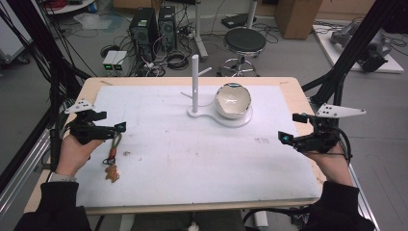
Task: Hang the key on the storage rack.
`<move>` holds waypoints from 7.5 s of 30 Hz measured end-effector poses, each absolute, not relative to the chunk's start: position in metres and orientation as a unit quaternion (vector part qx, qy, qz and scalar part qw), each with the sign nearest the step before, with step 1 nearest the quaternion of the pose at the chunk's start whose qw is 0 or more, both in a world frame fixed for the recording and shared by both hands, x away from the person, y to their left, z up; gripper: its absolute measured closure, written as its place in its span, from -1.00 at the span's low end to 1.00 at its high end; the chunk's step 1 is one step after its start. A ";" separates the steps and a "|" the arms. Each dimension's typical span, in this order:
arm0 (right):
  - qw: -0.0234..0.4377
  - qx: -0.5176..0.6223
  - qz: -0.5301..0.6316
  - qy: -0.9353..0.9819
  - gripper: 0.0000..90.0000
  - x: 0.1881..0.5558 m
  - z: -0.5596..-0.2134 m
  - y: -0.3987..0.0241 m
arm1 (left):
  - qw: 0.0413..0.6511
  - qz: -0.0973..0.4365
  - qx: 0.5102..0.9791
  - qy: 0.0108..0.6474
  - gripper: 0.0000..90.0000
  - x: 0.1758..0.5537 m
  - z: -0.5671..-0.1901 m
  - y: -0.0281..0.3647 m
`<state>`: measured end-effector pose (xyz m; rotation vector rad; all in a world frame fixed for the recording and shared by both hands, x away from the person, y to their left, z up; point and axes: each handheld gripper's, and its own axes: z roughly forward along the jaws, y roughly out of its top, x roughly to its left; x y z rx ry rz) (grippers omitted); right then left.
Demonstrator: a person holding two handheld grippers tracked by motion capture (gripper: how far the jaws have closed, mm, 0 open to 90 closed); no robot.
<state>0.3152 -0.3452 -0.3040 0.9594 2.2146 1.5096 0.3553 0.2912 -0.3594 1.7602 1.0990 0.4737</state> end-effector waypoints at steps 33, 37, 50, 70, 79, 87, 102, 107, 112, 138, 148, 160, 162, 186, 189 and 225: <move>0.132 0.348 0.531 0.761 -0.98 0.314 -0.311 -0.356 | 0.343 0.073 0.778 0.521 -0.96 0.395 -0.427 0.281; 0.132 0.347 0.531 0.762 -0.98 0.314 -0.312 -0.356 | 0.325 0.093 0.779 0.529 -0.42 0.394 -0.427 0.278; 0.126 0.352 0.525 0.764 -0.98 0.317 -0.315 -0.353 | 0.315 0.150 0.732 0.585 0.70 0.389 -0.429 0.288; 0.121 0.343 0.513 0.777 -0.98 0.325 -0.318 -0.345 | 0.332 0.171 0.733 0.568 0.86 0.378 -0.399 0.288; 0.118 0.339 0.510 0.782 -0.98 0.326 -0.316 -0.340 | 0.411 0.201 0.711 0.533 0.87 0.352 -0.338 0.295; 0.117 0.338 0.509 0.783 -0.98 0.326 -0.316 -0.339 | 0.438 0.223 0.737 0.464 0.87 0.338 -0.295 0.287; 0.119 0.336 0.515 0.779 -0.98 0.324 -0.313 -0.339 | 0.467 0.188 0.743 0.441 0.87 0.353 -0.283 0.246; 0.118 0.336 0.518 0.778 -0.98 0.324 -0.313 -0.339 | 0.472 0.178 0.755 0.419 0.87 0.367 -0.275 0.210; 0.110 0.331 0.516 0.783 -0.98 0.326 -0.316 -0.331 | 0.468 0.170 0.766 0.406 0.87 0.383 -0.263 0.173; 0.102 0.325 0.524 0.781 -0.98 0.325 -0.317 -0.330 | 0.435 0.217 0.765 0.423 0.87 0.440 -0.282 0.049; 0.104 0.321 0.529 0.778 -0.98 0.324 -0.317 -0.330 | 0.447 0.225 0.761 0.413 0.87 0.440 -0.286 0.045; 0.112 0.317 0.537 0.774 -0.98 0.324 -0.314 -0.331 | 0.440 0.227 0.762 0.417 0.86 0.446 -0.291 0.043; 0.112 0.318 0.539 0.772 -0.98 0.324 -0.314 -0.331 | 0.440 0.232 0.760 0.419 0.84 0.447 -0.292 0.043; 0.139 0.325 0.525 0.774 -0.98 0.326 -0.306 -0.329 | 0.565 0.144 0.751 0.309 -0.82 0.360 -0.278 0.189; 0.138 0.321 0.522 0.778 -0.98 0.329 -0.305 -0.322 | 0.566 0.142 0.743 0.327 -0.86 0.348 -0.286 0.212; 0.157 0.339 0.552 0.745 -0.98 0.334 -0.300 -0.335 | 0.569 0.227 0.706 0.357 -0.86 0.312 -0.310 0.295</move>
